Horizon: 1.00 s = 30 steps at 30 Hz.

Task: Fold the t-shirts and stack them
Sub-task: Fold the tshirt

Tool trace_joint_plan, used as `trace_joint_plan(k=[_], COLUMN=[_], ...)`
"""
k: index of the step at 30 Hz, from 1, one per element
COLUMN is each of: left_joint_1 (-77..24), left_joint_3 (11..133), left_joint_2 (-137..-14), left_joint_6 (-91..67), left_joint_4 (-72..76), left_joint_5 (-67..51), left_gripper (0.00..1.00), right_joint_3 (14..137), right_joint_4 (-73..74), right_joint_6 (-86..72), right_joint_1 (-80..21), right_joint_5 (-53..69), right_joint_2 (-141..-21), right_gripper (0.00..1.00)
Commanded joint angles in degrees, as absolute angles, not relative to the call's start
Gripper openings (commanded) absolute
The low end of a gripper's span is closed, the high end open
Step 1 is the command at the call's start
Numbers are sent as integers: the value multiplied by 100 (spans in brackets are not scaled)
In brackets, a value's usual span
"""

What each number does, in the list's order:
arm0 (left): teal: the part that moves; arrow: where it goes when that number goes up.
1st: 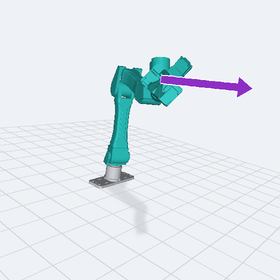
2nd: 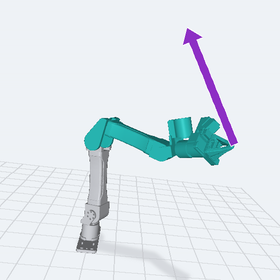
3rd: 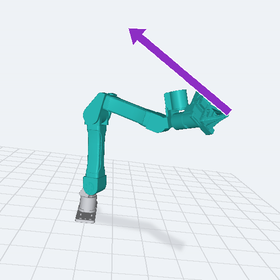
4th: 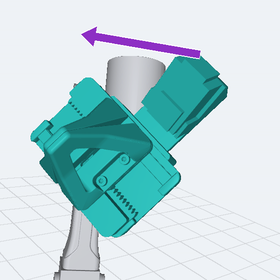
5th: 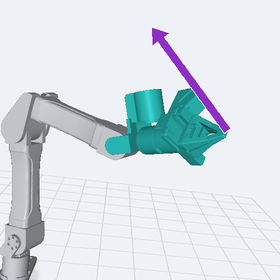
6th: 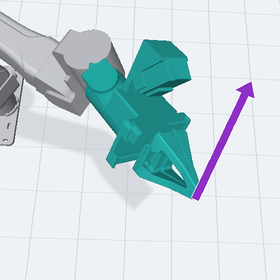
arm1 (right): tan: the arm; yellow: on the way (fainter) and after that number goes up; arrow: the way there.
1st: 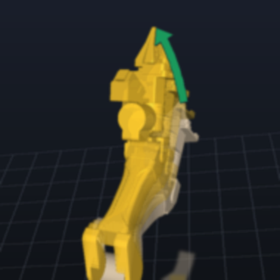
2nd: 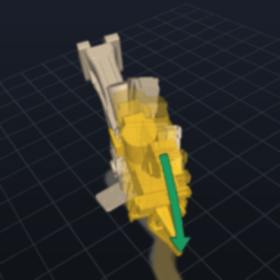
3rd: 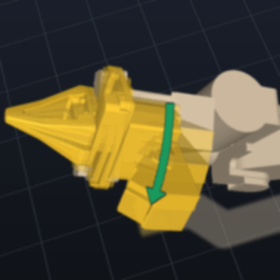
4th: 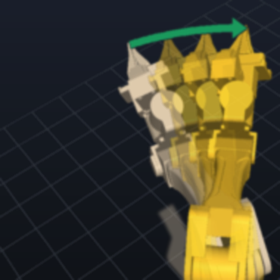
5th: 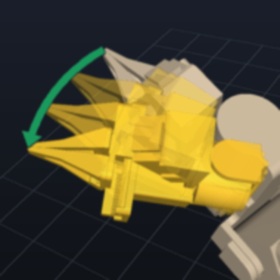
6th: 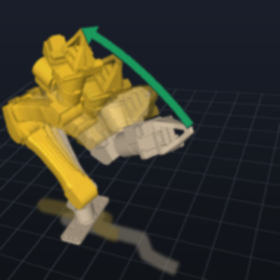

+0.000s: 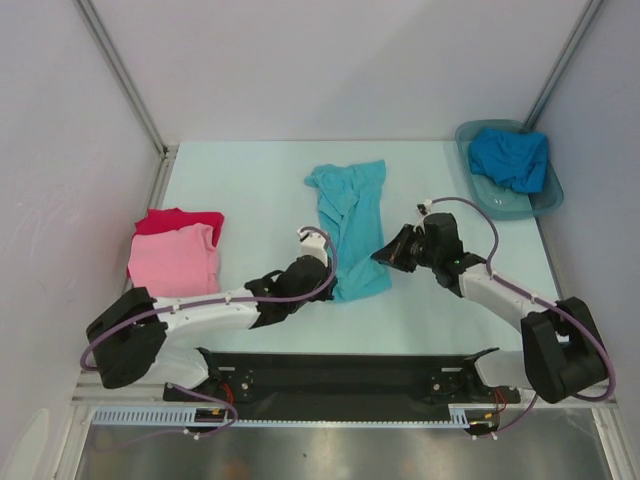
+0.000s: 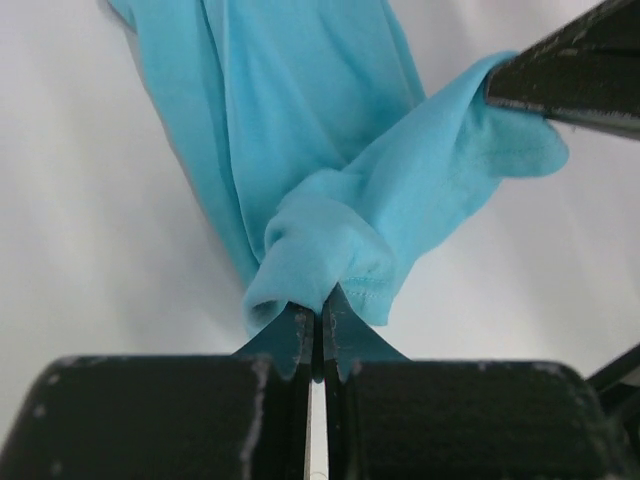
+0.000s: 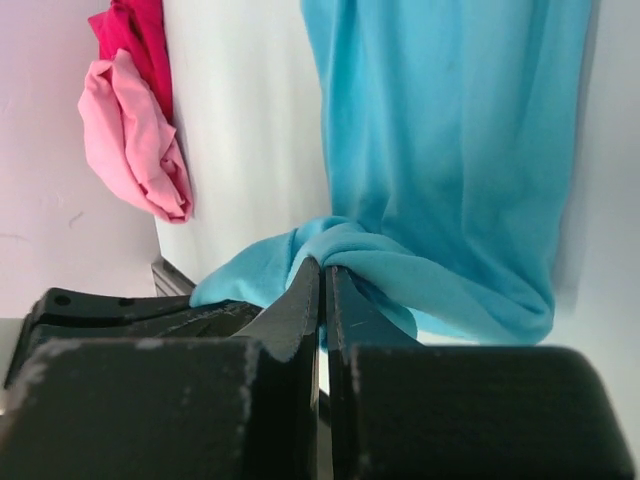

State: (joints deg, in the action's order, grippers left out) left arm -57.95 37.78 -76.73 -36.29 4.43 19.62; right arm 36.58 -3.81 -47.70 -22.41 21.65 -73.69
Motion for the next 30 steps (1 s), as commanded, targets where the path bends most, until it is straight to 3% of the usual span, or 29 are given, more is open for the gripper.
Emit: trace_joint_plan(k=[1,15,28,30], left_joint_1=[-5503,-4633,-4140,-4096], left_joint_3=[4174,5791,6038,6125], left_joint_2=[-7988,-9526,-9984,-10081], left_joint_6=[-3226,-2681,-2549,-2531], left_joint_4=[799,765,791,765], left_joint_5=[1688,1072,712,686], left_gripper=[0,0,1,18], right_joint_3=[3902,4999,5467,5362], right_joint_4=[-834,-1275,-1292,-1379], right_joint_6=[-4641,-4693,-4640,-4649], right_joint_1=[-2162,-1925,-1740,-1740], right_joint_5=[2364,2479,2531,2505], right_joint_2=[-7715,-9201,-9791,-9791], right_gripper=[0,0,0,5])
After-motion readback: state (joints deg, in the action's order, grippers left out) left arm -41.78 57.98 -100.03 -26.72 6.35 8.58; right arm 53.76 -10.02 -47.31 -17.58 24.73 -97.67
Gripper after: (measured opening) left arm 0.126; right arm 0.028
